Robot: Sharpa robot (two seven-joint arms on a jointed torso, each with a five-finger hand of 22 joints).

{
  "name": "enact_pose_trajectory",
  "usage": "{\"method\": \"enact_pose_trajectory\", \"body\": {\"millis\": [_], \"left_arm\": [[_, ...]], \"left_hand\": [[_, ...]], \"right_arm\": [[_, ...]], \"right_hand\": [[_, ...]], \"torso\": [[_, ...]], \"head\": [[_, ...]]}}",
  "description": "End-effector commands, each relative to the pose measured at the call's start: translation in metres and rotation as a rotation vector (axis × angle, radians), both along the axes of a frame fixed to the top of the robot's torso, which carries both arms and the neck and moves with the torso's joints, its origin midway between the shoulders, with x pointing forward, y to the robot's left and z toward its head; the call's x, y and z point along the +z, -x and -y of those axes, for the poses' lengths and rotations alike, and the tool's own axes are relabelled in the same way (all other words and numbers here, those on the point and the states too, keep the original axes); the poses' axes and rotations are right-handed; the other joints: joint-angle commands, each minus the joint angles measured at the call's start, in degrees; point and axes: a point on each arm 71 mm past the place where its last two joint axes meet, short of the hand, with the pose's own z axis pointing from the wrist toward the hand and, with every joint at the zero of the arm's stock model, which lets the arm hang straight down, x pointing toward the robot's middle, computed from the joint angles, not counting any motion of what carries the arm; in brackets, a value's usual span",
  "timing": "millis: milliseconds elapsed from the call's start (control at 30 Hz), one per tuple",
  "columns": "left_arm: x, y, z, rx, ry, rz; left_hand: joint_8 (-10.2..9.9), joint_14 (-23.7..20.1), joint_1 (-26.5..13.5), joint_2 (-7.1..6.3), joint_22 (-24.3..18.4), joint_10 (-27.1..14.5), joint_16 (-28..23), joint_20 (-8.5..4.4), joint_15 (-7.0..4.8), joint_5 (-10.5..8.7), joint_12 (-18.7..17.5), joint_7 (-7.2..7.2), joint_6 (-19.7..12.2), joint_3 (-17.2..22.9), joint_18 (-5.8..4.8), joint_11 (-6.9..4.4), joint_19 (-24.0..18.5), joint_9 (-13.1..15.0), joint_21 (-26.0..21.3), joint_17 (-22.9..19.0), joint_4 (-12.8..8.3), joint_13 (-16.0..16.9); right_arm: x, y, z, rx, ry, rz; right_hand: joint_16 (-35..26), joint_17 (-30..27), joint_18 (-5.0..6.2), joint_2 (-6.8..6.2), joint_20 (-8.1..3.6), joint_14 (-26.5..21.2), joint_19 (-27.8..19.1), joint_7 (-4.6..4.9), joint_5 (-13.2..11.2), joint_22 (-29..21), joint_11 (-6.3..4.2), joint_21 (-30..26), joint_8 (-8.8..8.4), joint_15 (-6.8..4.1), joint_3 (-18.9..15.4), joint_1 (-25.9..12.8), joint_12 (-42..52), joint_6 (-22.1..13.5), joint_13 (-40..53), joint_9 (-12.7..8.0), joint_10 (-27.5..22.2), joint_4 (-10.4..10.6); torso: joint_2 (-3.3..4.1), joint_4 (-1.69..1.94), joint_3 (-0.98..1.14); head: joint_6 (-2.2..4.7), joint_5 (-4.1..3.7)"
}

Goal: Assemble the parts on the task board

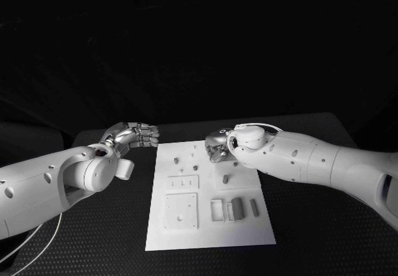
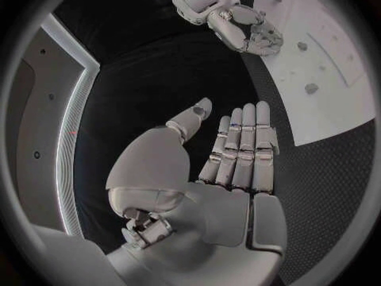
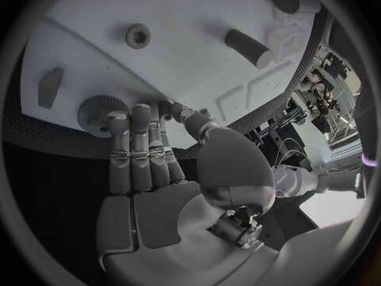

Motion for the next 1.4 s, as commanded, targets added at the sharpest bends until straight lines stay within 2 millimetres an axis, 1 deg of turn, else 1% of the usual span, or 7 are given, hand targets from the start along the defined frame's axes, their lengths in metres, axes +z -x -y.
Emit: {"method": "enact_pose_trajectory", "body": {"millis": [33,367,533,1000,1033,1067,1400], "left_arm": [[0.002,0.0,0.003,-0.016,0.014,0.009],[0.002,0.0,0.003,-0.017,0.014,0.007],[0.002,0.0,0.003,-0.016,0.014,0.008],[0.003,-0.002,0.0,-0.006,0.011,0.012],[0.003,-0.002,0.0,-0.006,0.011,0.012],[0.003,-0.002,0.0,-0.006,0.011,0.013],[0.005,-0.003,0.0,-0.005,0.011,0.017]], "left_hand": [[-0.3,0.36,-0.49,0.03,-0.07,0.31,-0.29,-0.07,0.11,0.04,-0.39,-0.03,0.25,-0.33,0.87,0.09,0.31,-0.1,-0.36,0.07,0.0,-0.06],[-0.33,0.38,-0.48,0.09,-0.1,0.31,-0.34,-0.11,0.1,0.04,-0.44,-0.03,0.26,-0.33,0.85,0.09,0.34,-0.14,-0.42,0.11,-0.03,-0.08],[-0.35,0.38,-0.49,0.08,-0.11,0.3,-0.36,-0.12,0.1,0.04,-0.48,-0.03,0.25,-0.34,0.84,0.1,0.35,-0.16,-0.44,0.13,-0.04,-0.09],[-0.38,0.39,-0.46,0.08,-0.14,0.32,-0.42,-0.15,0.09,0.04,-0.54,-0.03,0.26,-0.34,0.81,0.11,0.37,-0.2,-0.51,0.17,-0.05,-0.11],[-0.38,0.39,-0.46,0.08,-0.14,0.32,-0.43,-0.15,0.09,0.04,-0.54,-0.03,0.26,-0.34,0.81,0.11,0.37,-0.2,-0.51,0.17,-0.05,-0.11],[-0.38,0.39,-0.46,0.07,-0.15,0.32,-0.43,-0.15,0.09,0.04,-0.55,-0.03,0.26,-0.35,0.81,0.11,0.37,-0.2,-0.52,0.17,-0.05,-0.11],[-0.4,0.4,-0.46,0.03,-0.17,0.34,-0.49,-0.17,0.09,0.04,-0.6,-0.03,0.28,-0.37,0.78,0.11,0.39,-0.24,-0.57,0.21,-0.05,-0.12]], "right_arm": [[-0.005,0.001,0.003,-0.007,0.023,0.003],[-0.006,0.001,0.002,-0.008,0.013,0.015],[-0.002,0.0,0.003,-0.01,-0.014,0.055],[0.009,0.002,-0.004,-0.007,-0.083,0.132],[0.01,0.001,-0.004,-0.009,-0.088,0.139],[0.011,0.0,-0.004,-0.009,-0.092,0.145],[0.015,-0.001,-0.018,0.002,-0.122,0.174]], "right_hand": [[0.3,-0.07,5.76,0.42,-0.5,0.99,-0.08,-0.26,0.24,1.38,-0.21,0.37,0.56,-0.62,0.71,1.2,0.34,0.94,0.34,0.59,0.85,-0.08],[0.49,-0.08,5.76,0.66,-0.56,1.16,-0.07,-0.56,0.21,1.36,-0.49,0.91,0.79,-0.86,1.32,1.1,0.5,1.72,0.72,1.11,1.68,0.0],[0.76,-0.03,5.76,0.66,-0.71,1.48,0.1,-0.79,0.21,1.35,-0.73,1.36,0.95,-1.09,1.67,1.07,0.61,2.28,0.99,1.48,2.28,-0.04],[1.92,0.38,5.76,0.46,-1.34,2.28,0.76,-1.29,0.21,1.37,-1.3,2.87,1.16,-1.66,2.42,0.87,0.73,3.52,1.68,2.43,3.64,-0.07],[2.1,0.44,5.76,0.43,-1.41,2.33,0.79,-1.35,1.3,1.36,-1.34,3.09,1.16,-1.74,2.67,0.87,0.73,3.71,1.78,2.57,3.83,-0.03],[2.2,0.48,5.76,0.41,-1.47,2.35,0.81,-1.4,1.51,1.37,-1.4,3.21,1.17,-1.76,2.78,0.93,0.73,3.81,1.84,2.65,3.94,-0.07],[2.47,0.56,5.76,0.3,-1.61,2.44,0.87,-1.48,1.87,1.36,-1.49,3.58,1.12,-1.85,3.12,1.06,0.69,3.99,2.0,2.86,4.17,-0.09]], "torso": [[0.11,1.56,0.05],[0.29,1.55,0.07],[0.34,1.52,0.05],[0.52,1.58,0.14],[0.54,1.6,0.12],[0.57,1.58,0.13],[0.62,1.55,0.21]], "head": [[0.01,-0.02],[0.17,0.09],[0.35,0.14],[0.85,0.17],[0.92,0.15],[1.0,0.13],[1.26,0.19]]}}
